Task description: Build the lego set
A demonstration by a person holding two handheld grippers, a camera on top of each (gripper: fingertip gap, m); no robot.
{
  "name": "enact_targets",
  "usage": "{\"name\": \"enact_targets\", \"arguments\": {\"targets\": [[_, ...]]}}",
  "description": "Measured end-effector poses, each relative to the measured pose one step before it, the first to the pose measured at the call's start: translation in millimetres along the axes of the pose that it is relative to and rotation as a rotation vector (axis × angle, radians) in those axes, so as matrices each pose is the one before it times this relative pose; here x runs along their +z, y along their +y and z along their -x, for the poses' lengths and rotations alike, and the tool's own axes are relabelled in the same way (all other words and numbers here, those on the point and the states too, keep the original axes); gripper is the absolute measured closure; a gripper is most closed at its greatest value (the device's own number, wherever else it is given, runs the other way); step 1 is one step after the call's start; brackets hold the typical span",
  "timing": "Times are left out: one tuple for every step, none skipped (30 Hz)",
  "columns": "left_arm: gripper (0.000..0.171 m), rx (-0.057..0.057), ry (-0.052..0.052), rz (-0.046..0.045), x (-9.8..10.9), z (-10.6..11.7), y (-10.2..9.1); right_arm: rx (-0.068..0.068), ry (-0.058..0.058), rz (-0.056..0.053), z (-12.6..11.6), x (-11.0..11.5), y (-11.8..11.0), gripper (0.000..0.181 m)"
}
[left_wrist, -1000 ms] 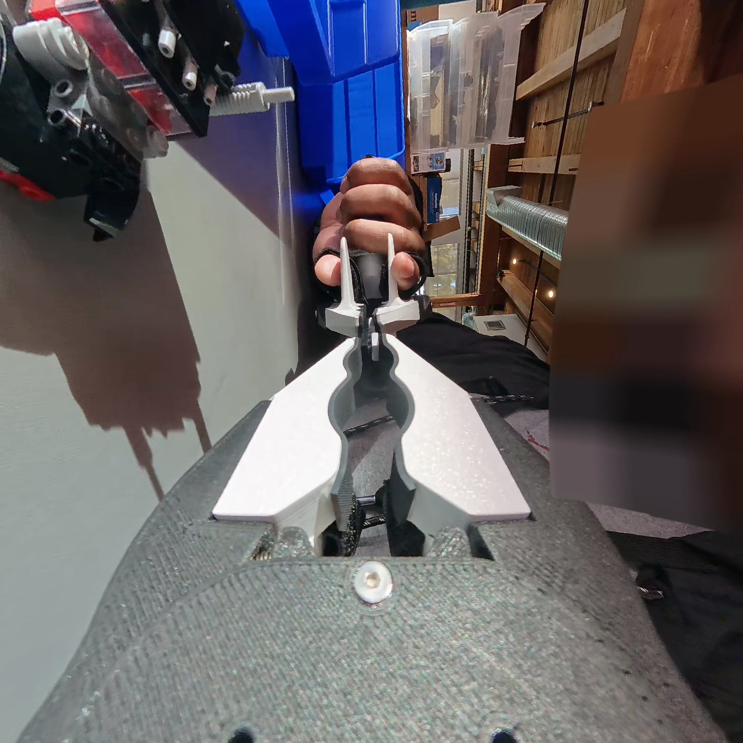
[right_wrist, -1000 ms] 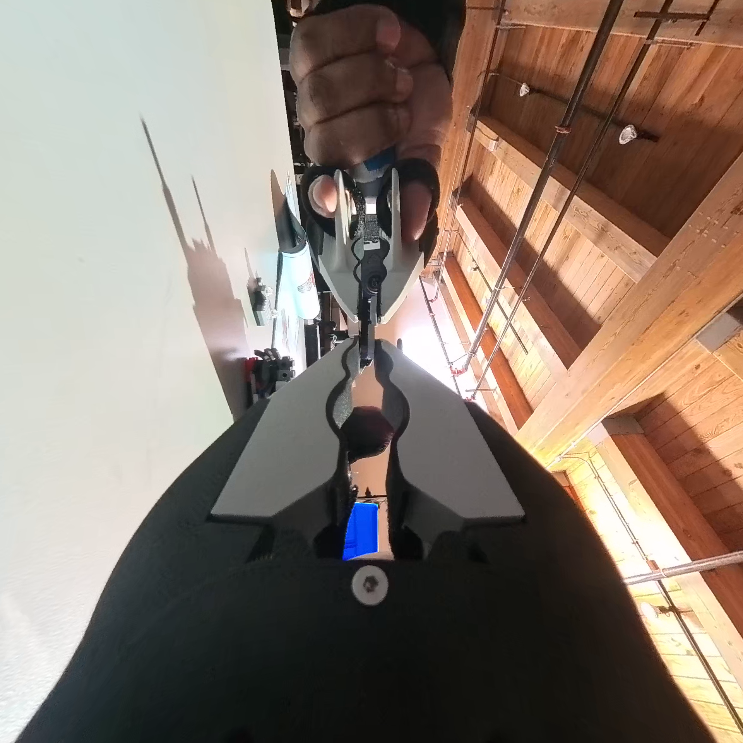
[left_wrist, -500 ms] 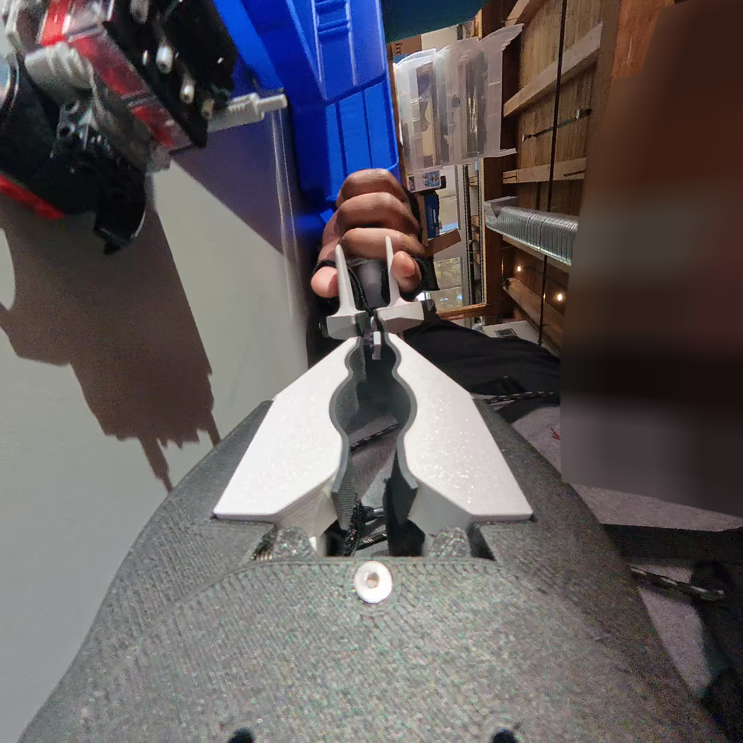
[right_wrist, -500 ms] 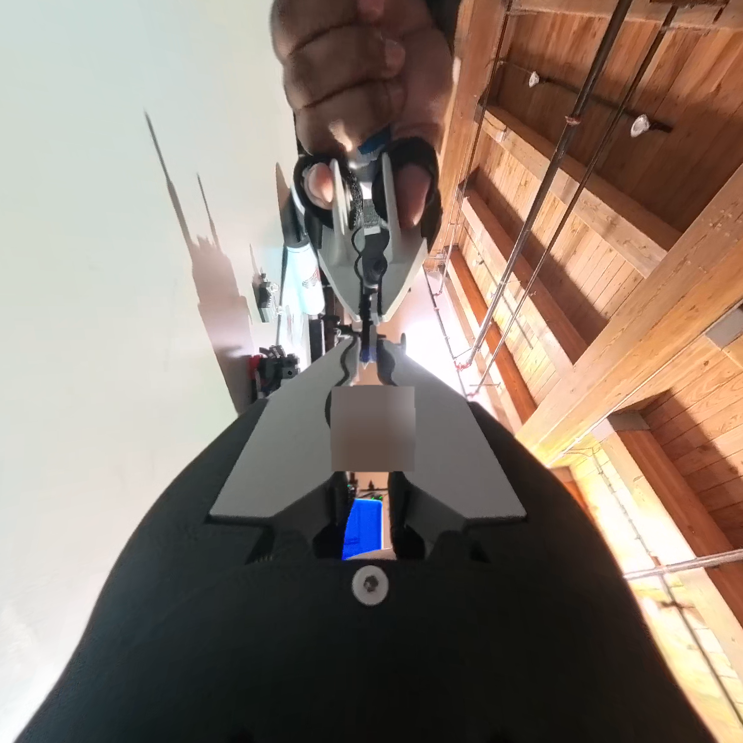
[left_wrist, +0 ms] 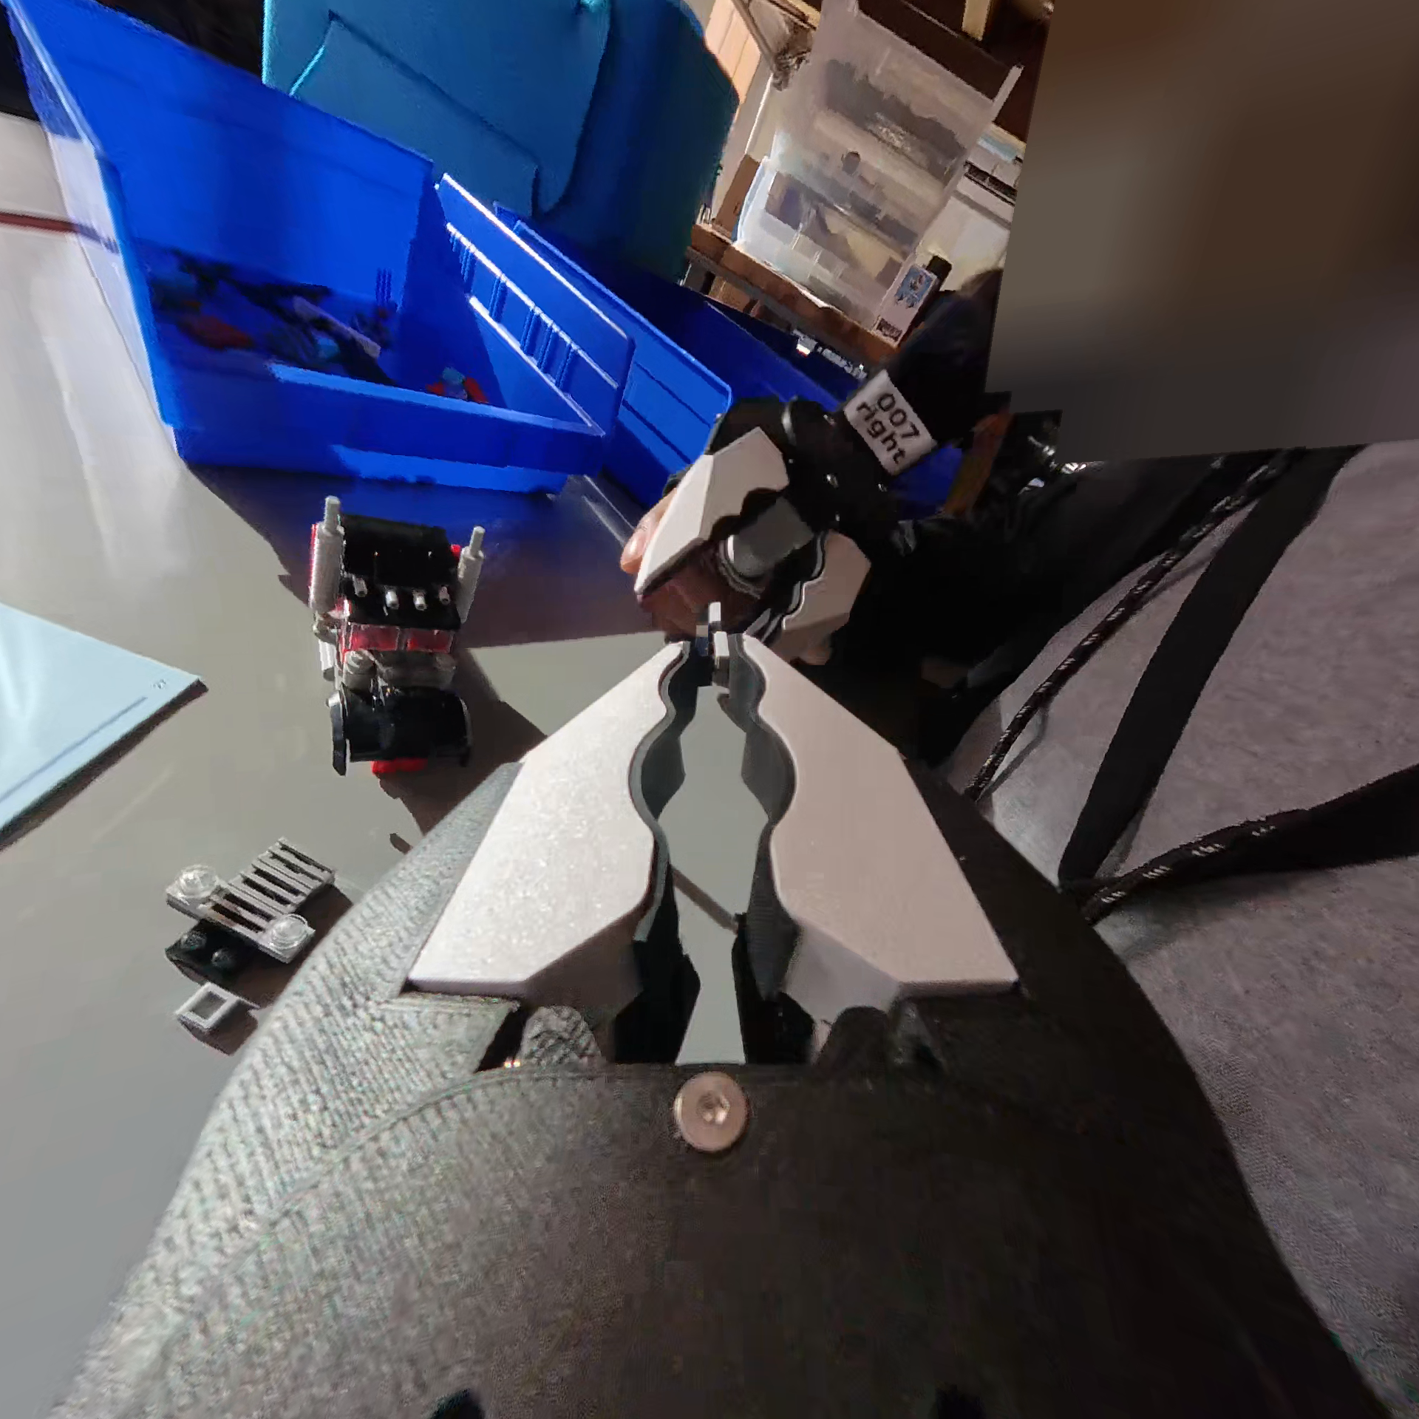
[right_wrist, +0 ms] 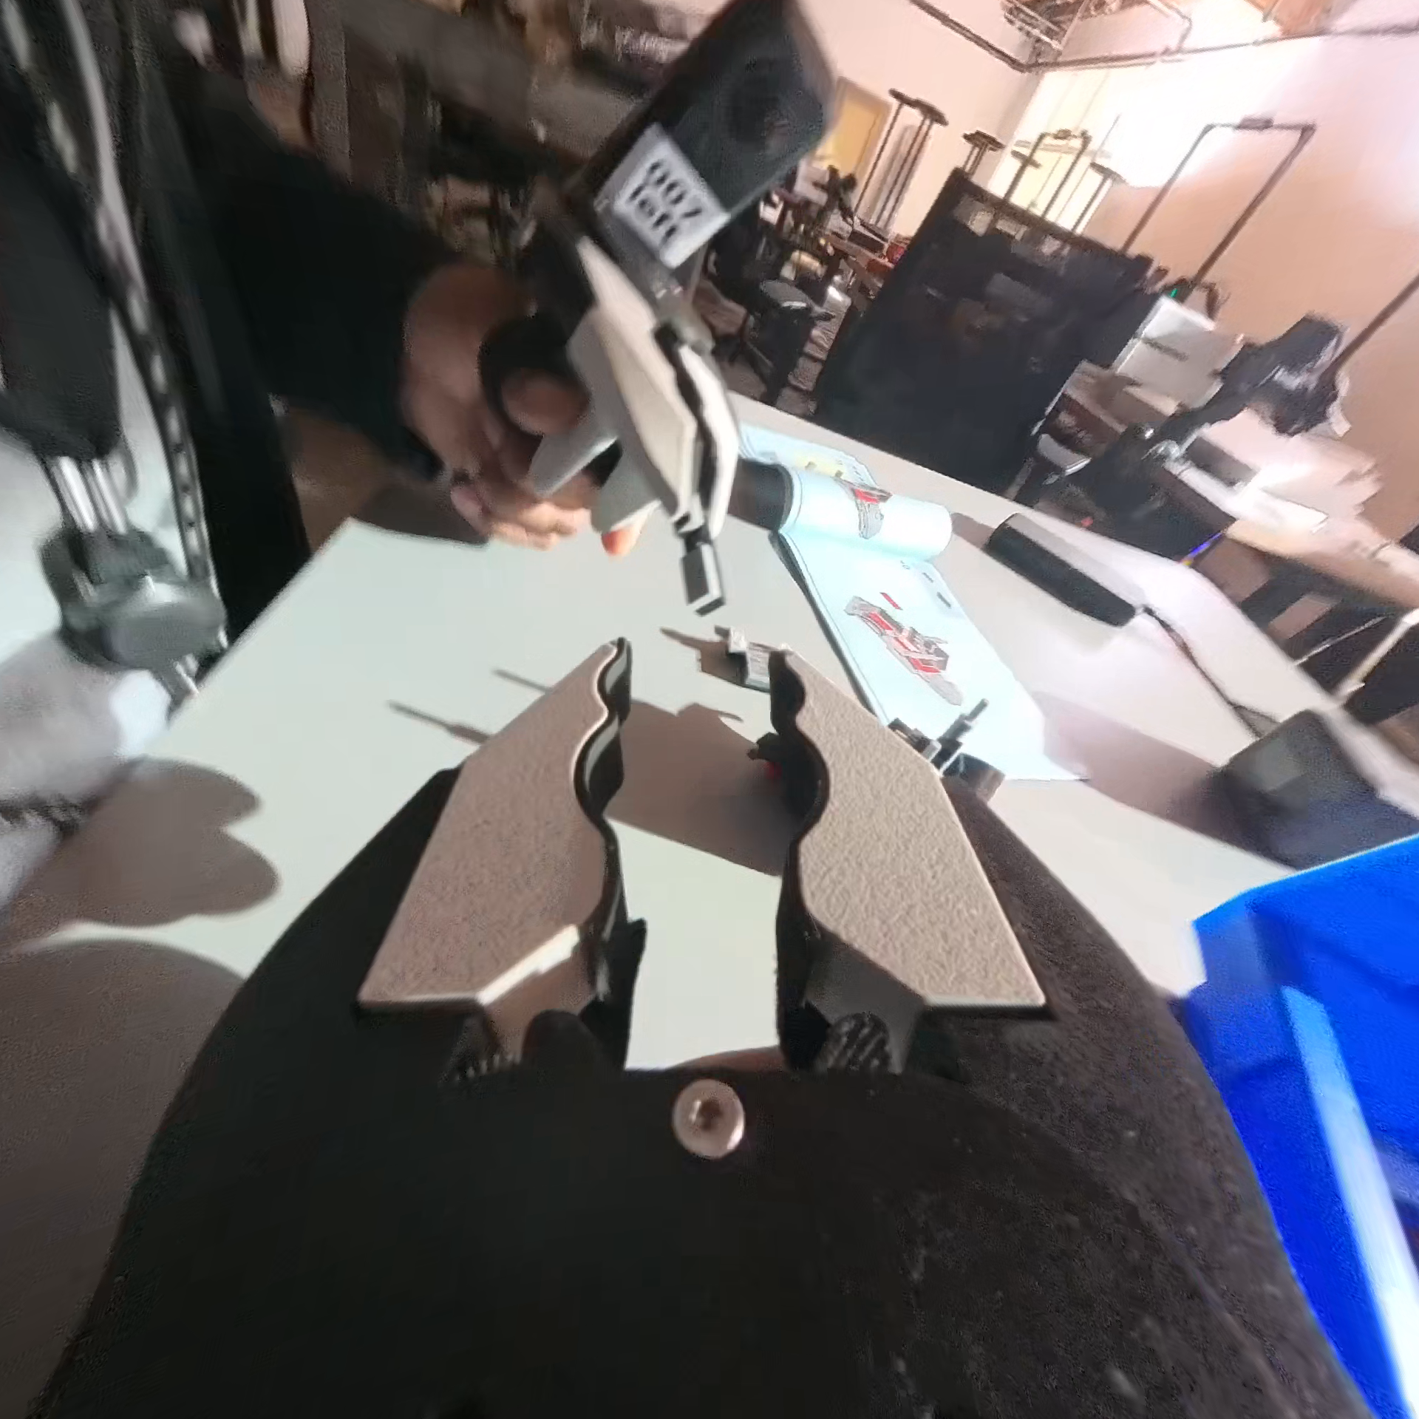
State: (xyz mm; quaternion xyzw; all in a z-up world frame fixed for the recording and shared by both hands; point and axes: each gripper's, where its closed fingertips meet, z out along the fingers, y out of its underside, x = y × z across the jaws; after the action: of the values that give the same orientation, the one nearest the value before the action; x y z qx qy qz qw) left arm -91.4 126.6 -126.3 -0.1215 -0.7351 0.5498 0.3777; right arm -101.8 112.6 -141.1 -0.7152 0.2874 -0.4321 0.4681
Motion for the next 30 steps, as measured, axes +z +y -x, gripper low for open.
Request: {"name": "enact_targets", "arguments": {"targets": [[0.163, 0.0341, -0.0189, -0.00903, -1.35, 1.39, -1.19, 0.0751, -0.0159, -0.0182, -2.76, -0.04, -3.84, 0.144], [0.163, 0.0297, 0.0001, 0.00301, -0.87, -0.82, 0.39, 0.0703, -0.0222, -0.0208, -1.19, 0.14, -4.01, 0.144], [0.162, 0.0237, 0.0099, 0.00247, -0.60, -2.17, 0.06, 0.0663, -0.0252, -0.0228, -0.24, 0.29, -4.20, 0.144], [0.162, 0.0205, 0.0134, -0.00047, -0.66, -2.86, -0.38, 0.0597, -0.0303, -0.0160, 1.38, 0.88, -2.94, 0.146], [0.162, 0.0177, 0.0073, 0.00353, -0.46, -1.66, -0.01, 0.0483, -0.0247, -0.0120, 1.50, 1.40, -2.14, 0.147], [0.162, 0.0190, 0.0110, 0.00484, -0.31, -2.23, 0.38, 0.0357, -0.0249, -0.0056, 2.29, 1.70, -1.17, 0.151], [0.162, 0.0171, 0.0156, 0.00169, -0.07, -2.84, -0.04, 0.0256, -0.0265, 0.0007, 2.94, 2.00, -0.16, 0.154], [0.162, 0.0129, 0.0139, 0.00413, 0.09, -2.39, 0.41, 0.0174, -0.0133, -0.0031, 1.34, 1.91, -0.53, 0.156], [0.162, 0.0115, 0.0067, 0.00558, 0.13, -1.14, 1.00, 0.0124, -0.0112, -0.0062, 1.25, 1.67, -1.00, 0.158], [0.162, 0.0087, 0.0087, 0.00281, 0.04, -1.21, 0.53, 0.0101, -0.0210, -0.0079, 2.93, 1.62, -1.10, 0.162], [0.162, 0.0054, 0.0076, -0.00175, -0.04, -1.12, 0.09, 0.0094, -0.0196, -0.0026, 2.80, 1.72, -0.49, 0.165], [0.162, 0.0032, 0.0028, -0.00247, -0.13, -0.45, 0.07, 0.0096, -0.0145, 0.0009, 1.86, 1.72, 0.17, 0.167], [0.162, 0.0021, 0.0003, -0.00228, -0.42, 0.13, 0.25, 0.0080, -0.0158, -0.0008, 2.17, 1.36, -0.21, 0.172], [0.162, -0.0014, 0.0021, -0.00569, -0.76, -0.11, -0.23, 0.0065, -0.0070, -0.0028, 0.91, 1.08, -0.33, 0.174], [0.162, -0.0010, -0.0018, -0.00308, -0.89, 0.52, 0.01, 0.0056, 0.0010, 0.0002, -0.34, 0.80, -0.02, 0.174], [0.162, 0.0030, 0.0010, 0.00227, -0.49, -0.51, 1.01, 0.0022, -0.0032, 0.0055, 0.22, 0.64, 0.83, 0.174], [0.162, 0.0042, 0.0024, 0.00068, -0.23, -0.93, 0.74, -0.0010, -0.0065, 0.0051, 0.95, 0.41, 0.66, 0.174], [0.162, 0.0009, 0.0014, 0.00253, -0.17, -0.66, 0.89, 0.0003, -0.0055, 0.0045, 0.87, 0.18, 0.69, 0.174], [0.162, -0.0057, 0.0035, 0.00357, -0.14, -0.70, 0.96, -0.0021, -0.0035, 0.0046, 0.65, 0.22, 0.64, 0.174], [0.162, -0.0094, 0.0084, 0.00204, -0.23, -0.98, 0.49, -0.0056, -0.0040, 0.0028, 1.11, 0.25, 0.37, 0.174], [0.162, -0.0136, 0.0102, 0.00446, -0.16, -1.25, 0.71, -0.0068, -0.0045, 0.0025, 1.23, 0.27, 0.35, 0.174], [0.162, -0.0214, 0.0092, 0.00614, -0.09, -0.49, 0.79, -0.0045, -0.0017, 0.0035, 0.71, 0.23, 0.54, 0.174], [0.162, -0.0221, 0.0082, 0.00536, -0.09, -0.16, 0.45, -0.0037, 0.0004, 0.0035, 0.26, 0.16, 0.52, 0.174], [0.162, -0.0179, 0.0068, 0.00496, 0.04, -0.13, 0.49, -0.0035, 0.0008, 0.0029, 0.21, 0.07, 0.43, 0.174], [0.162, -0.0216, 0.0090, 0.00803, 0.19, -0.25, 0.77, -0.0045, -0.0005, 0.0044, 0.41, 0.02, 0.54, 0.174], [0.162, -0.0245, 0.0114, 0.00464, 0.20, -0.40, 0.10, -0.0053, -0.0005, 0.0020, 0.40, -0.15, 0.35, 0.174], [0.162, -0.0260, 0.0118, 0.00182, 0.27, -0.43, 0.02, -0.0042, -0.0003, -0.0009, 0.51, -0.32, -0.10, 0.174], [0.162, -0.0277, 0.0094, 0.00026, 0.37, 0.08, 0.04, -0.0035, 0.0013, 0.0008, -0.02, -0.35, 0.19, 0.174], [0.162, -0.0218, 0.0075, -0.00094, 0.42, 0.15, 0.19, -0.0033, 0.0014, 0.0008, 0.07, -0.29, 0.09, 0.174], [0.162, -0.0256, 0.0074, -0.00067, 0.32, 0.30, 0.53, -0.0047, 0.0023, 0.0038, -0.08, -0.28, 0.58, 0.174]]}}
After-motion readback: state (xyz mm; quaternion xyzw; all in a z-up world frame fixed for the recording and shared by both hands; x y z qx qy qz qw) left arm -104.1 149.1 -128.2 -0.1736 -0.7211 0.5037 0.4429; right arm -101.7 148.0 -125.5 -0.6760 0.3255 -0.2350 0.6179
